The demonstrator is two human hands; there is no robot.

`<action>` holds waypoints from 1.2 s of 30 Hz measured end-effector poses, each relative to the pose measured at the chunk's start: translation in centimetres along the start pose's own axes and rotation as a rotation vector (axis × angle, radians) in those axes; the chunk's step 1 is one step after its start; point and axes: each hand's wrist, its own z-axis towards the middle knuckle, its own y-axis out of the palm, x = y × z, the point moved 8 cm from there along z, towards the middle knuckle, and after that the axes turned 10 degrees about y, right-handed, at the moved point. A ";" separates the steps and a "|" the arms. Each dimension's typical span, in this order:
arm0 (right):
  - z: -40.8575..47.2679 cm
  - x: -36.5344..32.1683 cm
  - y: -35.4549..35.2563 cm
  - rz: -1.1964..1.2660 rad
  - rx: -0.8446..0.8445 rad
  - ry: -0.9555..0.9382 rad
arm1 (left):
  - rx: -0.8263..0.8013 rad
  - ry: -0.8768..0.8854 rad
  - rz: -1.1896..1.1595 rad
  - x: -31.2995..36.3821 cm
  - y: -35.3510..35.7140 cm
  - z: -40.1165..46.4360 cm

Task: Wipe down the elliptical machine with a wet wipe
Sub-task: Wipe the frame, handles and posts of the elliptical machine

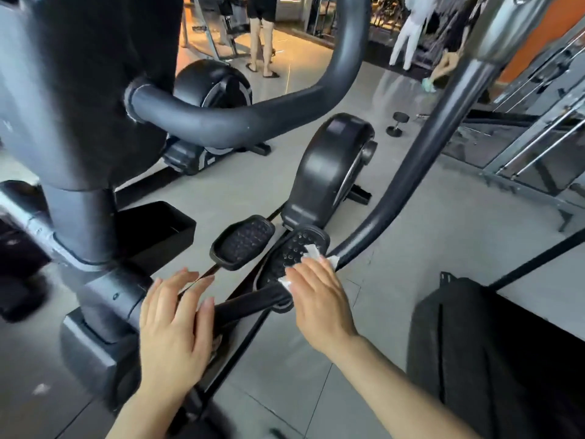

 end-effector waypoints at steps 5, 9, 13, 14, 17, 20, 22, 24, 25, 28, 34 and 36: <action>-0.7 -0.7 -1.1 -0.108 -0.110 -0.167 | 0.026 -0.110 -0.085 -2.0 0.3 0.0; 3.0 5.1 -5.3 -0.309 0.010 -0.085 | 0.020 -0.126 -0.084 -2.0 0.3 0.0; 1.8 0.8 -2.0 -0.147 -0.076 -0.093 | 0.077 -0.152 -0.146 -2.7 0.0 -0.4; 1.0 -1.5 -0.3 -0.054 -0.136 -0.087 | 0.095 -0.153 -0.164 -2.9 -0.1 -0.5; -0.4 -9.3 3.2 0.215 -0.326 -0.170 | 0.097 -0.121 -0.138 -3.1 -0.3 -0.7; -0.9 -11.6 3.0 0.329 -0.465 -0.315 | 0.044 -0.121 -0.050 -4.6 -0.4 -1.2; -0.4 -9.3 2.1 0.249 -0.483 -0.407 | 0.006 -0.127 -0.005 -6.3 -0.4 -1.7; 0.6 -5.7 1.9 0.088 -0.476 -0.422 | -0.027 -0.083 0.031 -7.6 -0.2 -2.3; 1.0 -4.3 1.7 0.029 -0.476 -0.406 | -0.028 -0.060 0.033 -7.9 -0.1 -2.6; 1.2 -3.0 1.8 -0.039 -0.501 -0.399 | 0.001 -0.056 0.018 -8.2 0.2 -2.5; 1.0 -12.1 2.8 0.154 -0.781 -0.477 | 0.005 -0.062 0.015 -8.5 0.2 -2.6; 1.4 -13.3 3.3 0.155 -0.836 -0.461 | 0.000 -0.061 0.018 -8.4 0.3 -2.7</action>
